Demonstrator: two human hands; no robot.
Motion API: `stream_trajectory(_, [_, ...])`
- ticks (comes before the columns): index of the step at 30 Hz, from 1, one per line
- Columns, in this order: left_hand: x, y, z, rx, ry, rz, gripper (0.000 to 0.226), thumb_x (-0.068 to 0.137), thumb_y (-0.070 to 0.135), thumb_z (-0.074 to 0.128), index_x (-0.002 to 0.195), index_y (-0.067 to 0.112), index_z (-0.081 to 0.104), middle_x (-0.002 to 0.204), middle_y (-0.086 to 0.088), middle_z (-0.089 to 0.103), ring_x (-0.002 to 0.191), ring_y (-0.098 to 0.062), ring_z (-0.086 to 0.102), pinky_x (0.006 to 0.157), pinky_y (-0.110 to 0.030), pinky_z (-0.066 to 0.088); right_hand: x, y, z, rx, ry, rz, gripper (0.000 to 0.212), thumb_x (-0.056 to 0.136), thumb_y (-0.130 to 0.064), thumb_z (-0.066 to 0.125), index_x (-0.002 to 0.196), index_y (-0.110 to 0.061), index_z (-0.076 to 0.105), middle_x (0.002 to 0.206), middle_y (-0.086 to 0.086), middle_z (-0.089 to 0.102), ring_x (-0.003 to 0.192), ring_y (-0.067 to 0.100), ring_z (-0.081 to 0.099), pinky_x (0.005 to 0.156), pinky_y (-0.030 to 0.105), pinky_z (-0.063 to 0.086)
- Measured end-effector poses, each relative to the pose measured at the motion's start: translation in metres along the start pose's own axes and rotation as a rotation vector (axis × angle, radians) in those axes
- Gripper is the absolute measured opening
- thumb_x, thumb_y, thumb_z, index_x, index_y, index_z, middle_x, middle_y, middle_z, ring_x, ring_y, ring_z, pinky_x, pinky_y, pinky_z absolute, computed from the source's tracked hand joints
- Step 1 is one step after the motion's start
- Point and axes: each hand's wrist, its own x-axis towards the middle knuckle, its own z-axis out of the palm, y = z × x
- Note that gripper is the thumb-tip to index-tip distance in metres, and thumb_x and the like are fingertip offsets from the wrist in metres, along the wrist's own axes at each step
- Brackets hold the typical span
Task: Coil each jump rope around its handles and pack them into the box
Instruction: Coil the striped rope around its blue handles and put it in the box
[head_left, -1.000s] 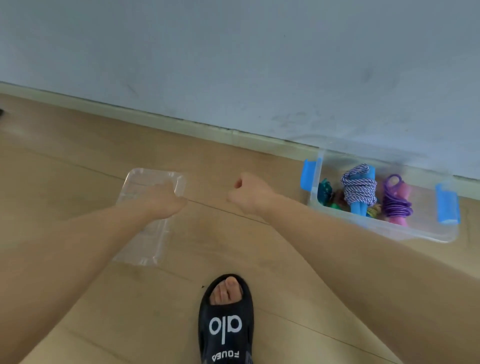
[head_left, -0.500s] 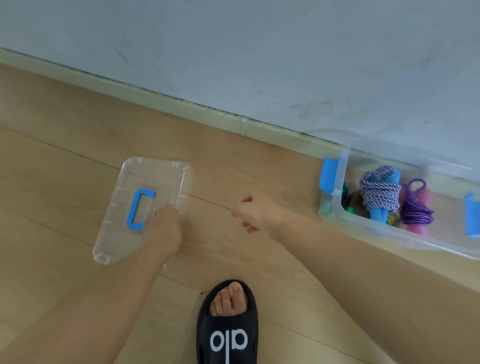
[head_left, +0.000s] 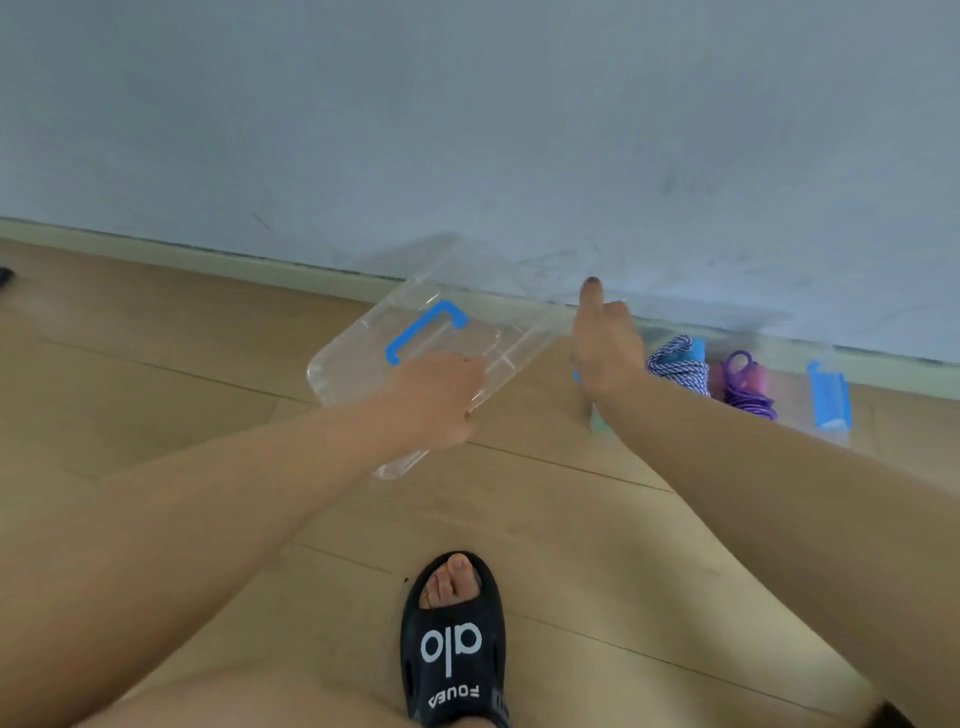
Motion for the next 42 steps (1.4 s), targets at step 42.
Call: stream_trajectory(42, [0.113,0.215,-0.005,0.210,0.074,0.430,0.037,0.097,0.019,0.050,0.133,0.020,0.041,0.118,-0.005,0.054,0.099,-0.024,0.054,0.063,-0.033,0.036,0.100,0.169,-0.230,-0.409,0.147,0.074,0.046,0.103,-0.032,0.041,0.136,-0.002,0.051,0.119,0.021,0.060,0.101,0.037,0.058,0.083,0.040,0.048])
